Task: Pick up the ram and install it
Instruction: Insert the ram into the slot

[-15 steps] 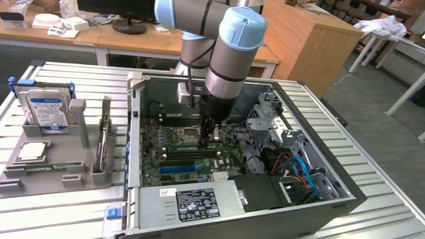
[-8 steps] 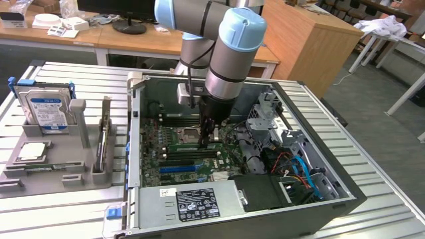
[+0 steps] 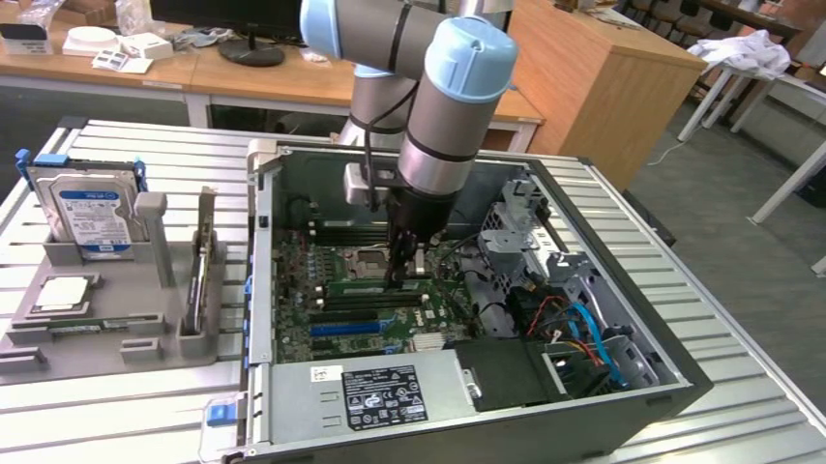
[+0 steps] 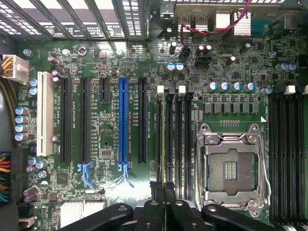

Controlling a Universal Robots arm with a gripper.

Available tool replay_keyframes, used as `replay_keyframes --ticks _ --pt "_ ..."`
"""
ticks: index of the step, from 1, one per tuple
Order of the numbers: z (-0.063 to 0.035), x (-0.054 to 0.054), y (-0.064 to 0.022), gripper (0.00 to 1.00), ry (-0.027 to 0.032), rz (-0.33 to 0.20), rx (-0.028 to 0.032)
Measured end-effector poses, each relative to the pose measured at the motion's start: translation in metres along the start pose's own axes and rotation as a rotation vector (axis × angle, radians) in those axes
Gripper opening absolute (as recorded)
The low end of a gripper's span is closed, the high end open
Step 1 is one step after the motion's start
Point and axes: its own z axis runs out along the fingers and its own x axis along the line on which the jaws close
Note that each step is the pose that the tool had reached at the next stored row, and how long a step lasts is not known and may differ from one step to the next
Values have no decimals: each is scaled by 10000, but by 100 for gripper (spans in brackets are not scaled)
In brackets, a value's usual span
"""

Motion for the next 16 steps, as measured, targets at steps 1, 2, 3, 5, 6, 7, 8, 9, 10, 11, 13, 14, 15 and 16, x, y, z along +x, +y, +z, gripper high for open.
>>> replay_keyframes --ticks 1,2,3,5,6,7,8,9,10,11,13,14,15,16 --pt "4 0 0 12 -1 -1 1" --pt "6 0 0 12 0 -1 0" --pt "6 0 0 12 2 -1 -1" --pt "6 0 0 12 1 -1 -1" --pt "7 0 0 12 1 -1 0" --pt "7 0 0 12 0 -1 0" --pt "7 0 2 12 0 -1 3" --pt "8 0 5 12 -1 0 5" --pt "8 0 6 12 -1 -1 7" --pt "8 0 6 12 0 -2 7" --pt "8 2 7 12 -1 0 7" --pt "8 4 7 12 -2 1 7" --pt "8 7 7 12 -1 -1 7" --pt "7 9 6 12 0 -2 6"
